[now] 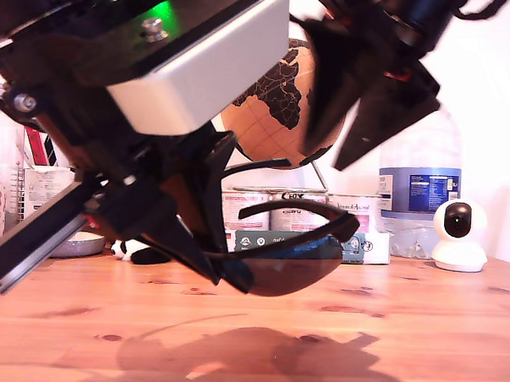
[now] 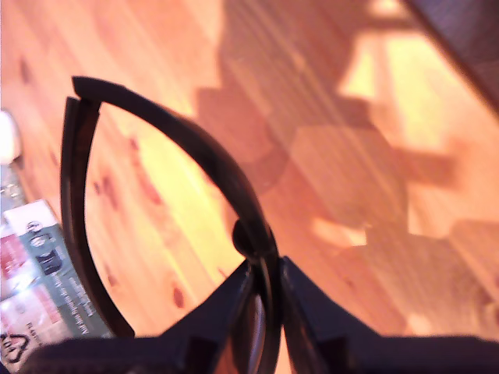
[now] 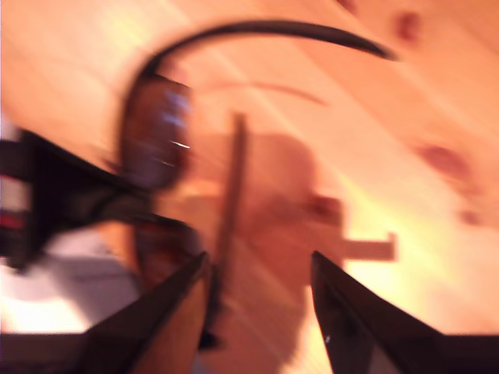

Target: Pick up the sunglasses and open them, then place them back on the table

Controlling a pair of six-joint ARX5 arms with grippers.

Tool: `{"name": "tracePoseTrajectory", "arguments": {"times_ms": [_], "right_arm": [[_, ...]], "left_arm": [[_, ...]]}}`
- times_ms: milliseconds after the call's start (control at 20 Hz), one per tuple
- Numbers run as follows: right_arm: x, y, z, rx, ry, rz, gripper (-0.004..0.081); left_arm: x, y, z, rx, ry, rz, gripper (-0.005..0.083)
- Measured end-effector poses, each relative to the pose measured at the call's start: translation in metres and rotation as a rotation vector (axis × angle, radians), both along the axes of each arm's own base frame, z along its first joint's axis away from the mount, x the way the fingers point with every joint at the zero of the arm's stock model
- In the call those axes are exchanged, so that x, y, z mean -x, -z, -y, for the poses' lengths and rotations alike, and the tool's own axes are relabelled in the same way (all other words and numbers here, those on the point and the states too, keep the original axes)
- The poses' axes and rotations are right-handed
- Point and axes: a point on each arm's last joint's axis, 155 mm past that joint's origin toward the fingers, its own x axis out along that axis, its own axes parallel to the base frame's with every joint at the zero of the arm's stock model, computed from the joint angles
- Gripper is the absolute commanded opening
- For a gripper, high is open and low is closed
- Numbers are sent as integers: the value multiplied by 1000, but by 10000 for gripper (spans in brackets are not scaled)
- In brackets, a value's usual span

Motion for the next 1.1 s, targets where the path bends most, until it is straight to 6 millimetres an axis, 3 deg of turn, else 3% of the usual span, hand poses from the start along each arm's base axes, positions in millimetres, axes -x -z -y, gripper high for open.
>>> {"name": "tracePoseTrajectory", "arguments": {"times_ms": [250,450,600,1100], "right_arm": [[3,-3,-17,-33,-20,17,408],[-4,25,-19,43,-14,-7,408],[-11,46,-14,111,-2,-19,408],[-44,48,22,304,119,153,408]], "left_arm": [[0,-1,1,5,0,2,-19],[0,-1,1,5,0,2,-19],[0,-1,1,4,0,2,-19],[0,1,-1,-4,-1,-2,-19]]}}
